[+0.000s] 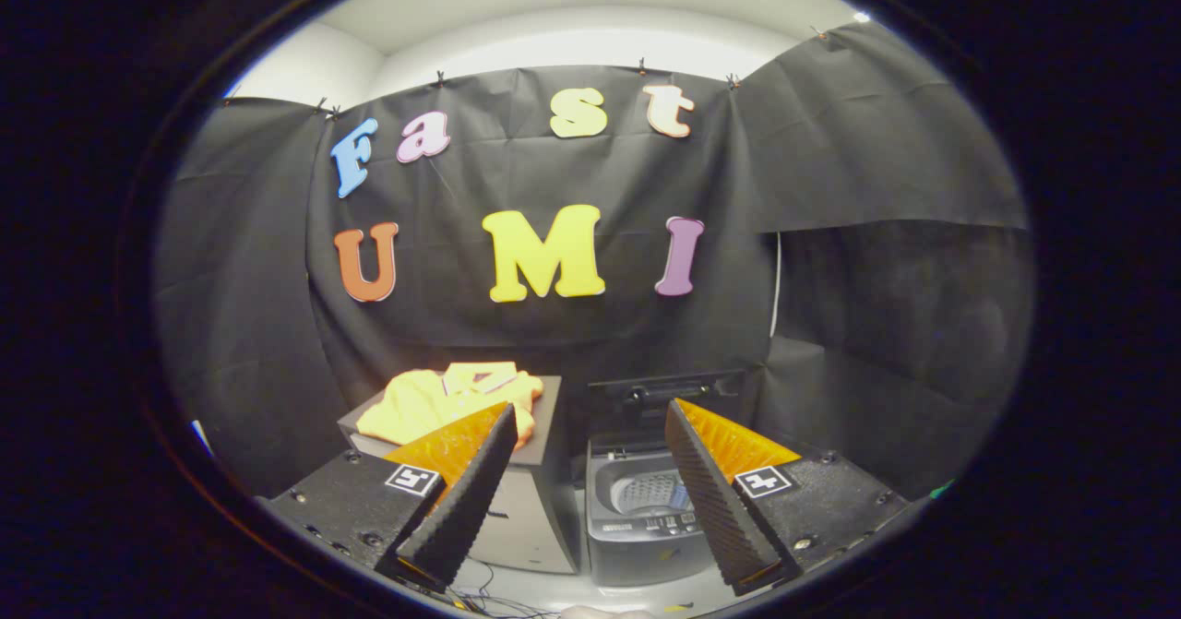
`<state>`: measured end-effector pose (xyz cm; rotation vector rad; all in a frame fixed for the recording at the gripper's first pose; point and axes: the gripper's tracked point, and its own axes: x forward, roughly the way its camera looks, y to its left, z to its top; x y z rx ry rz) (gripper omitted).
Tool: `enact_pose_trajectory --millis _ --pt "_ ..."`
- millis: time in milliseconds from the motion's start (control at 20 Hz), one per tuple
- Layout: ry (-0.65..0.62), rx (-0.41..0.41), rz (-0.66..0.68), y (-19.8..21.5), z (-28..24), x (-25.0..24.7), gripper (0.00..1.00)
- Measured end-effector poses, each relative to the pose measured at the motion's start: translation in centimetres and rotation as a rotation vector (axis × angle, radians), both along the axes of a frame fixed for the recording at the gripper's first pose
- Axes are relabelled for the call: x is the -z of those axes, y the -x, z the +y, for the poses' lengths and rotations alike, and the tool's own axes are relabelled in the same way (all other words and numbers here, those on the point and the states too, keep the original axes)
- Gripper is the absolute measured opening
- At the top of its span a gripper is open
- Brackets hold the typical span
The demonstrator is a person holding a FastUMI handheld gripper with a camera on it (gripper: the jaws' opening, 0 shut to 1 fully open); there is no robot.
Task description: Put the clothes into the washing machine and then close the washing machine lid.
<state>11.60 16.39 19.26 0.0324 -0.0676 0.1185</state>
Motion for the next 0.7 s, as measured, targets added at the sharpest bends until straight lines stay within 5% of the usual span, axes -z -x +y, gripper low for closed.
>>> enact_pose_trajectory --millis 350,700 --pt "0.012 -0.126 0.029 -9.1 10.1 -5.6 1.00" --pt "0.047 -0.192 0.176 -19.0 18.9 -2.9 1.00"
